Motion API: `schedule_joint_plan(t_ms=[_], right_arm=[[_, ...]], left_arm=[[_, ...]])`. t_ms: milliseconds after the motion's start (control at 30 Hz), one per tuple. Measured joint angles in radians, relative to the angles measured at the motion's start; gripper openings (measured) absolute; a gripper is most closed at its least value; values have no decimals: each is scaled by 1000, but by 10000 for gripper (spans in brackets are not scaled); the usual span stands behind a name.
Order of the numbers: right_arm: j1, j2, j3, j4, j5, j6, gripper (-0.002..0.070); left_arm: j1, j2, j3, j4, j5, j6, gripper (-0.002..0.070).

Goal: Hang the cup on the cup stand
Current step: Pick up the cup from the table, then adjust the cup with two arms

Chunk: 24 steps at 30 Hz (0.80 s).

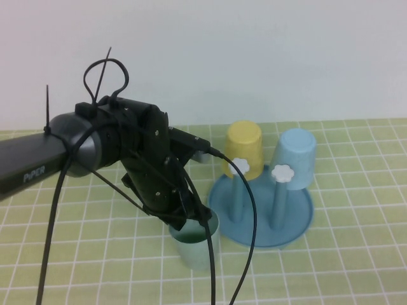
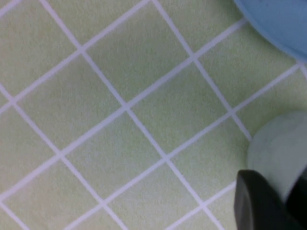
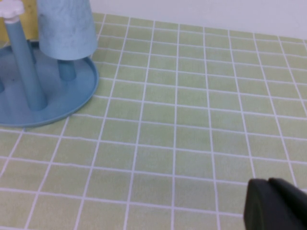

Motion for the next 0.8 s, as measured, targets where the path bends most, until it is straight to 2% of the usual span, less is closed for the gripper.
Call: schedule_joint_plan(t_ms=[267, 400, 533, 633, 700, 800], right_arm=[[0, 0, 0, 0, 0, 0, -1], [0, 0, 0, 4, -3, 0, -1], [0, 0, -25, 24, -3, 0, -1], [0, 0, -81, 87, -1, -38, -1], [0, 0, -138, 152, 22, -129, -1], [0, 2, -234, 253, 111, -300, -1]], left_arm=[[2, -30, -2, 9, 138, 63, 0], [2, -109, -2, -52, 188, 118, 0], [2, -207, -2, -223, 184, 156, 0], [-11, -252, -2, -443, 191, 304, 0], [-27, -260, -2, -589, 179, 382, 0], [-89, -260, -2, -665, 114, 394, 0]])
